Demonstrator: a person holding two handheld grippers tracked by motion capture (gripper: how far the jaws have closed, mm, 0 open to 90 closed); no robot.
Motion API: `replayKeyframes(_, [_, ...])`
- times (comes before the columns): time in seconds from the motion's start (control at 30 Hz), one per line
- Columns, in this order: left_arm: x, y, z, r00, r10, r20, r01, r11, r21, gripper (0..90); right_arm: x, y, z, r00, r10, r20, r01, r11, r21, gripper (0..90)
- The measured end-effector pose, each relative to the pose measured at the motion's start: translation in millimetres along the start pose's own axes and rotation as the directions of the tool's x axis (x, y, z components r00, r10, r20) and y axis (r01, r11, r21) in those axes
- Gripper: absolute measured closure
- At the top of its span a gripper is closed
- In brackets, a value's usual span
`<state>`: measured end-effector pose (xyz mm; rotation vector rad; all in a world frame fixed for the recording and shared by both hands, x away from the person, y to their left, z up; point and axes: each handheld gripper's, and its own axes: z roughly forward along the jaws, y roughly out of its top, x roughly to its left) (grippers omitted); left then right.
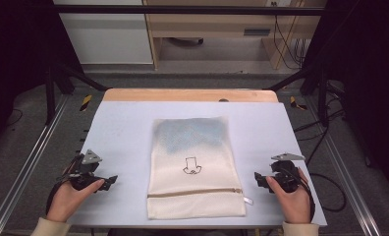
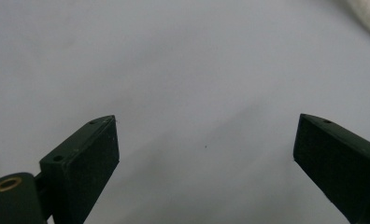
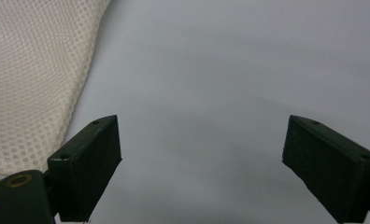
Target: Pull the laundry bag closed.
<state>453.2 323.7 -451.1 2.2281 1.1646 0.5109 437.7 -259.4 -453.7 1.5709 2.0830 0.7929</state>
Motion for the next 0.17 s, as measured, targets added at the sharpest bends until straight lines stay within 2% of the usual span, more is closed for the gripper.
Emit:
replayKeyframes(0.07, [-2.7, 2.3, -1.5, 1.0000, 0.008, 0.000, -0.008, 0.9997, -0.023, 6.3, 2.5, -2.2, -2.6, 1.0000, 0.001, -0.007, -0.002, 1.000, -0.015, 9.6])
replayKeyframes(0.17, [-7.6, 2.1, 2.2, 0.9993, 0.037, -0.002, -0.037, 0.9992, -0.018, 5.6, 3.2, -2.7, -0.9, 0.9998, -0.016, -0.011, 0.016, 1.000, -0.013, 9.5])
